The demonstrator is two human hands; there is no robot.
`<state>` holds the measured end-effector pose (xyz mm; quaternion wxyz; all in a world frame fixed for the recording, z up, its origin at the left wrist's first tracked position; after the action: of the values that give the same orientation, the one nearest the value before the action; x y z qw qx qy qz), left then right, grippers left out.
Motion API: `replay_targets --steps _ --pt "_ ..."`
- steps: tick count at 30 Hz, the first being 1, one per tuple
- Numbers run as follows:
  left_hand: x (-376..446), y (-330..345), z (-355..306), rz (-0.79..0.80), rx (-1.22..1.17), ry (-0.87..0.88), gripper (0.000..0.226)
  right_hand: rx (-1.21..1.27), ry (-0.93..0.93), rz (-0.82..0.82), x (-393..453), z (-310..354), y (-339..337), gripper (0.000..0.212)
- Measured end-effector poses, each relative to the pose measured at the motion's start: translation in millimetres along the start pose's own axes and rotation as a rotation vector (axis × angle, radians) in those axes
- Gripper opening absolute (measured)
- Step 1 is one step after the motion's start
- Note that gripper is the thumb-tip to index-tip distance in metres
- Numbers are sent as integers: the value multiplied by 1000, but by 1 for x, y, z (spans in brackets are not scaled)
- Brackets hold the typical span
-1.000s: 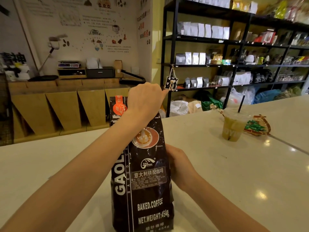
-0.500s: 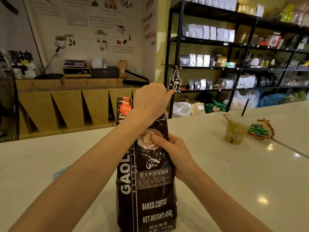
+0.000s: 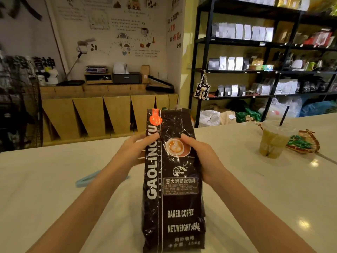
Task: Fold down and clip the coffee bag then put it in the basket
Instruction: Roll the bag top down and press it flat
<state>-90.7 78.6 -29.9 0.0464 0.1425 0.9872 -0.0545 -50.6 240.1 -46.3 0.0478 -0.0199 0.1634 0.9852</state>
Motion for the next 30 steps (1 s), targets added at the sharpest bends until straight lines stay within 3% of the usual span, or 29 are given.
replay_targets --steps 3,5,9,11,14,16,18,22,28,30 --pt "-1 5 11 5 -217 -15 36 -2 -12 -61 3 -3 2 29" --pt "-1 6 12 -82 -237 51 25 6 -27 -87 4 -3 2 24" --pt "-3 8 10 -156 -266 175 27 -16 -30 -80 2 -1 2 21" --pt "-4 8 8 -165 -239 251 42 -50 -50 -73 1 2 3 21" --pt "-2 6 7 -113 -227 342 57 -159 -283 -59 1 13 2 35" --pt "-1 6 4 -78 -212 371 47 -255 -459 -37 1 20 3 59" --pt "1 6 0 -62 -180 381 35 -316 -542 1 1 24 4 60" --pt "3 7 -2 33 -184 344 32 -372 -498 69 4 29 1 33" --pt "7 4 -5 133 -77 330 51 -484 -438 148 5 37 -8 46" --pt "6 3 -9 140 -32 337 42 -491 -436 169 5 39 -8 49"
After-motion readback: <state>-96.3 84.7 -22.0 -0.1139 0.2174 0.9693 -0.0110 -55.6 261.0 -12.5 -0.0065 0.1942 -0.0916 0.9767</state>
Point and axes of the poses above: each hand's wrist, its own x-axis towards the middle knuckle, its own y-axis out of the palm, z = x × y, the point moved 4 cm from there along x, towards the middle knuckle, and after that the axes turned 2 degrees about -y, right-handed, at the moved point
